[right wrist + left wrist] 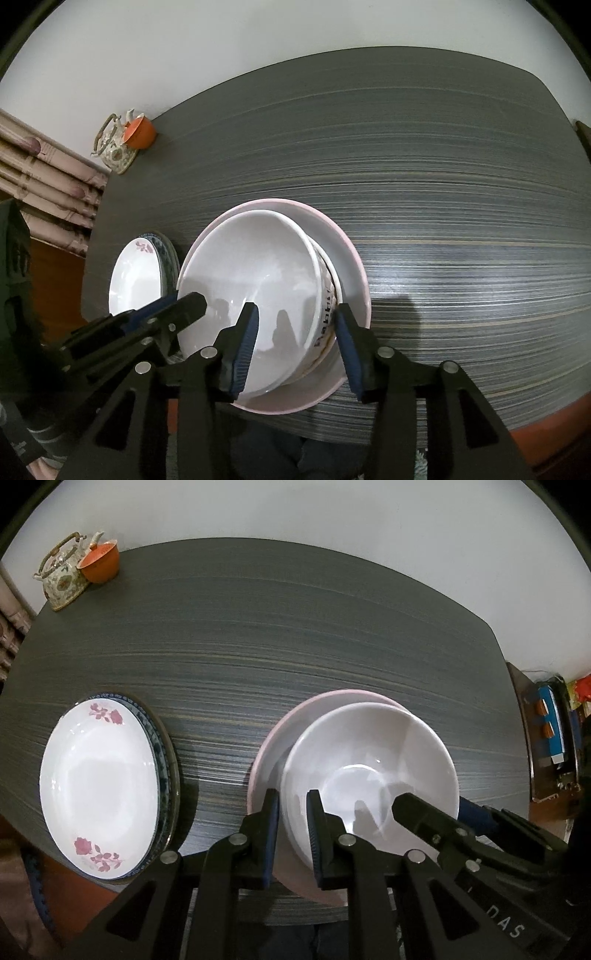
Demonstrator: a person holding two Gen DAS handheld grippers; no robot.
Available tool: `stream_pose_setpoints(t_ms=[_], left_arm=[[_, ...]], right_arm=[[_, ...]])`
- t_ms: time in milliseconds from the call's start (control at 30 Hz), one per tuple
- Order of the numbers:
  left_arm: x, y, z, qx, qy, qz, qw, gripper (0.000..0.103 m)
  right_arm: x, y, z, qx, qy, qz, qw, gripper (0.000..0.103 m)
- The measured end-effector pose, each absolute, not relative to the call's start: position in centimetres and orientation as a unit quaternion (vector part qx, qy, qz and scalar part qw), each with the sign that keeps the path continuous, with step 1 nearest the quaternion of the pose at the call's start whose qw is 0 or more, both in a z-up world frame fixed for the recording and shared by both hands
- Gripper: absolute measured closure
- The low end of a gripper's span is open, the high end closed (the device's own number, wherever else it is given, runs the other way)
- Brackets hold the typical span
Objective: Organize plates and bowls
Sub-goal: 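Lower the 'Rabbit' bowl into the white bowl inside the pink bowl, then open both tools and pull back from the bowl stack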
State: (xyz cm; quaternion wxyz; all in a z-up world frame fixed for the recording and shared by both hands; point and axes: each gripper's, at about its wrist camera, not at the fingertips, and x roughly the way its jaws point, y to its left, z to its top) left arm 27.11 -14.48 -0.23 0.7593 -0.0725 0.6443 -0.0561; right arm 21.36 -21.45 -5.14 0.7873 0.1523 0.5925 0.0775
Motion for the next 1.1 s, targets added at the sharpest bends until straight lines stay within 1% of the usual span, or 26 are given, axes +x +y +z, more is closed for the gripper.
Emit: stream_pose_setpoints(t_ms=[333, 500, 567, 633, 700, 1100], left_arm=[[27.0, -13.6, 1.3, -0.082, 0.633, -0.058, 0.768, 0.085], [26.7, -12.8, 2.9, -0.087, 0.609, -0.063, 0.786, 0.085], [26.6, -12.3, 3.5, -0.090, 0.601, -0.063, 0.792, 0.081], [26.6, -11.8, 3.8, -0.092, 0.595, -0.057, 0.797, 0.074], [26.4, -11.4, 4.2, -0.091, 0.590, -0.050, 0.801, 0.073], [26.2, -8.9, 5.5, -0.117, 0.586, -0.005, 0.802, 0.072]], right_arm=[[20.3, -22.3, -3.7, 0.158, 0.580, 0.080, 0.795, 0.056], [20.0, -23.0, -2.9, 0.164, 0.572, 0.078, 0.800, 0.055], [19.9, -23.3, -2.7, 0.168, 0.570, 0.078, 0.801, 0.055], [19.7, -23.5, -2.4, 0.168, 0.567, 0.078, 0.802, 0.055], [19.6, -23.7, -2.2, 0.169, 0.565, 0.078, 0.803, 0.055], [18.7, -24.5, -1.4, 0.174, 0.556, 0.077, 0.809, 0.055]])
